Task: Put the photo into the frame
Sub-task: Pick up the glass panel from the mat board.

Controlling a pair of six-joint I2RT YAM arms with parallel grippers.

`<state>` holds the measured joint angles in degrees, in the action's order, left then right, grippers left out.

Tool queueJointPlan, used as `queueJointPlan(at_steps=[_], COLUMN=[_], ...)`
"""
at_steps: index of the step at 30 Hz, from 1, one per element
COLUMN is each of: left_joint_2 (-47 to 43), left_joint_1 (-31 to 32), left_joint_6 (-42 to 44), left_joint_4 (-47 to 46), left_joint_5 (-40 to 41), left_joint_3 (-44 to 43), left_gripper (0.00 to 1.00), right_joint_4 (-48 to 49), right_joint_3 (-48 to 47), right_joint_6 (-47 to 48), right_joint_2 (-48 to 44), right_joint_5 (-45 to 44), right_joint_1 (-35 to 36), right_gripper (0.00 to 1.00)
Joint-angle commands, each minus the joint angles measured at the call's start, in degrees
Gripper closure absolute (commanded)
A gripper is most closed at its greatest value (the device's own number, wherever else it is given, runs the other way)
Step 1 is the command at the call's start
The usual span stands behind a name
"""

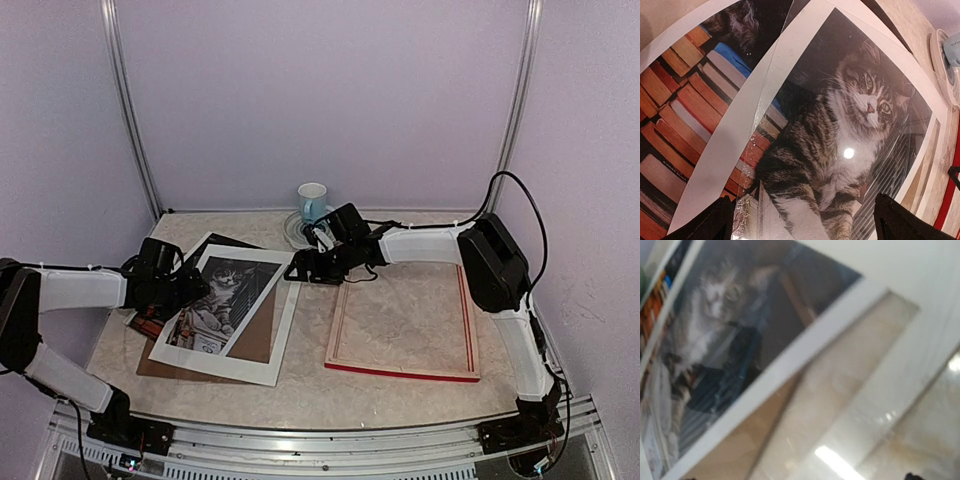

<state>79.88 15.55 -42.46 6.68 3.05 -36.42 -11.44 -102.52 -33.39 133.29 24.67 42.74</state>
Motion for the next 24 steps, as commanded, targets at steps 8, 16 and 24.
queueJointPlan(at_steps=[8, 16, 24], left_joint_2=[0.30, 1.45, 2.60], left_joint_1=[0.51, 1.02, 2.05], left_joint_6=[-1.83, -2.25, -2.61], left_joint_4=[-2.39, -2.83, -3.82], left_joint_5=[0.39, 0.08, -0.31], left_joint_3=[1.36, 1.68, 2.38], left_gripper=[0.04, 0.04, 0.04], right_joint_4=[-0.31, 2.06, 5.95], right_joint_3=[1.19, 2.24, 3.47], right_joint_6=[-3.54, -6.86, -11.45], right_joint_2=[2.78, 3.69, 2.15], right_joint_5=[3.81, 7.22, 11.57], right_joint_1=[-0.30, -0.38, -0.73], right_gripper=[0.09, 0.09, 0.10])
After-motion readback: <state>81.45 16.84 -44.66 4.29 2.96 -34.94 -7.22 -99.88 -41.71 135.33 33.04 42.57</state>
